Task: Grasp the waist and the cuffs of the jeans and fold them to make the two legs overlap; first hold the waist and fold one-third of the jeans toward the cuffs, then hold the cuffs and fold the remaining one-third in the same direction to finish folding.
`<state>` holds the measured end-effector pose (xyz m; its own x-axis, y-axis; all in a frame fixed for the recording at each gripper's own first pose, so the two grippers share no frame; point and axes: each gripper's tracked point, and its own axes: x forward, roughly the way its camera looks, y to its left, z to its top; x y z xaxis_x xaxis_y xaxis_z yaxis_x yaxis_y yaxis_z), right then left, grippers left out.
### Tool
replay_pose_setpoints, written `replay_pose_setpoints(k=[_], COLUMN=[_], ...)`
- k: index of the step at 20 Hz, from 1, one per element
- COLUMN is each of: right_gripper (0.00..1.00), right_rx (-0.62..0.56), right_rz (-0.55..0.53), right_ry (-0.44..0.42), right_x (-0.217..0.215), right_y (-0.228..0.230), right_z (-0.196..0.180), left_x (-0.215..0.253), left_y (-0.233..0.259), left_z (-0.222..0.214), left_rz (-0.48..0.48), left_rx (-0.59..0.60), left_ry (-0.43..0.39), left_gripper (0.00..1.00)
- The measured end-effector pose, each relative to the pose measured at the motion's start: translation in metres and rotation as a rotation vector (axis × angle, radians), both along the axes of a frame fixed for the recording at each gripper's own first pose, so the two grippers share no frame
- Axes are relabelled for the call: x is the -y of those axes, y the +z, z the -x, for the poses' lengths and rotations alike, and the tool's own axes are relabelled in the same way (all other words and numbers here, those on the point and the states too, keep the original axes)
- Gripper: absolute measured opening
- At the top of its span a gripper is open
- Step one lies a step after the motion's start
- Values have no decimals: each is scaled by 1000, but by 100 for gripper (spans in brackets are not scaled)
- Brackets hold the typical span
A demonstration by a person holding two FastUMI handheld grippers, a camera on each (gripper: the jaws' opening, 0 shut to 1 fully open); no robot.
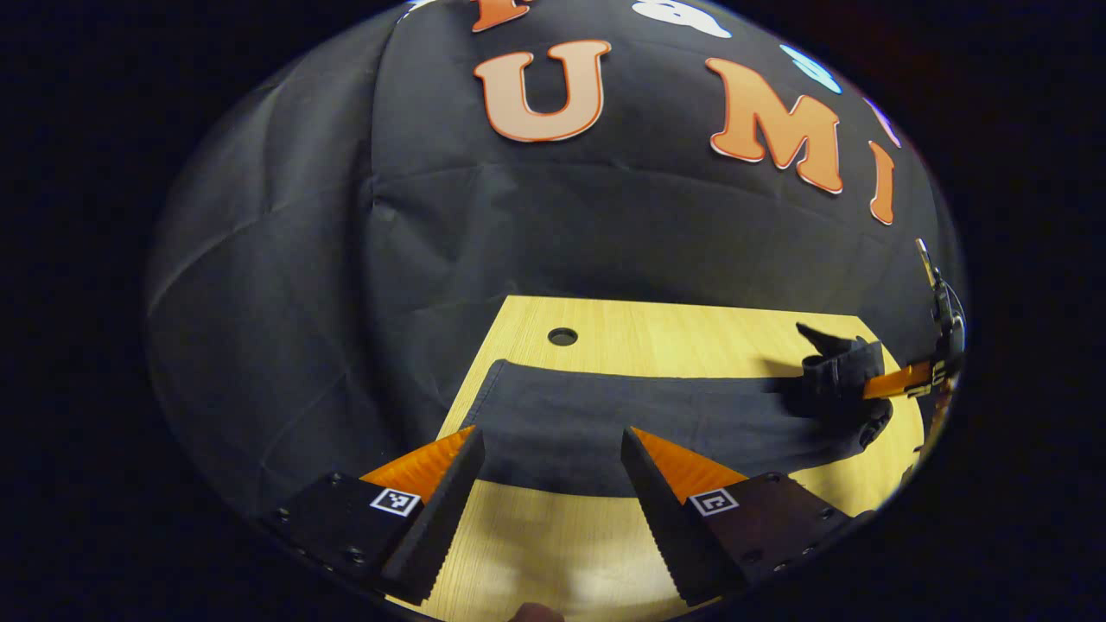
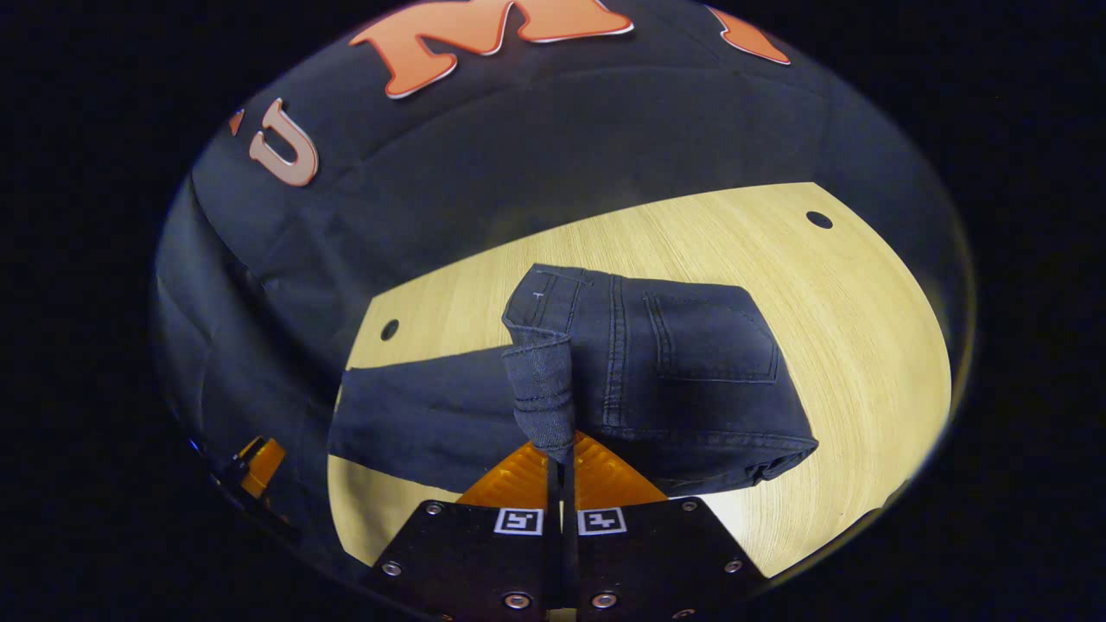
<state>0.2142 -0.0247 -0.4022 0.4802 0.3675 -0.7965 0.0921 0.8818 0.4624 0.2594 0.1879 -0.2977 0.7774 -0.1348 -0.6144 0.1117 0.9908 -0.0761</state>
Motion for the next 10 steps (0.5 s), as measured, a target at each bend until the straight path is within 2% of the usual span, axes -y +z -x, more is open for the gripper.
replay_pose_setpoints(k=[3,4,5,10], right_gripper=[3,21,12,30], right_rx=[-54,-58,-61,-71], right_rz=[2,7,9,31], right_ry=[7,0,-7,-31], right_x=[1,5,6,7], right_y=[6,7,6,2], right_z=[-1,-2,1,3], left_x=[-12,-15,-22,-47], left_y=[-28,-34,-43,-85], left_z=[-16,-19,-23,-38], left_rz=[40,62,84,237], left_rx=[-113,-153,-190,-414], left_ry=[25,33,57,173], left_gripper=[98,98,98,97])
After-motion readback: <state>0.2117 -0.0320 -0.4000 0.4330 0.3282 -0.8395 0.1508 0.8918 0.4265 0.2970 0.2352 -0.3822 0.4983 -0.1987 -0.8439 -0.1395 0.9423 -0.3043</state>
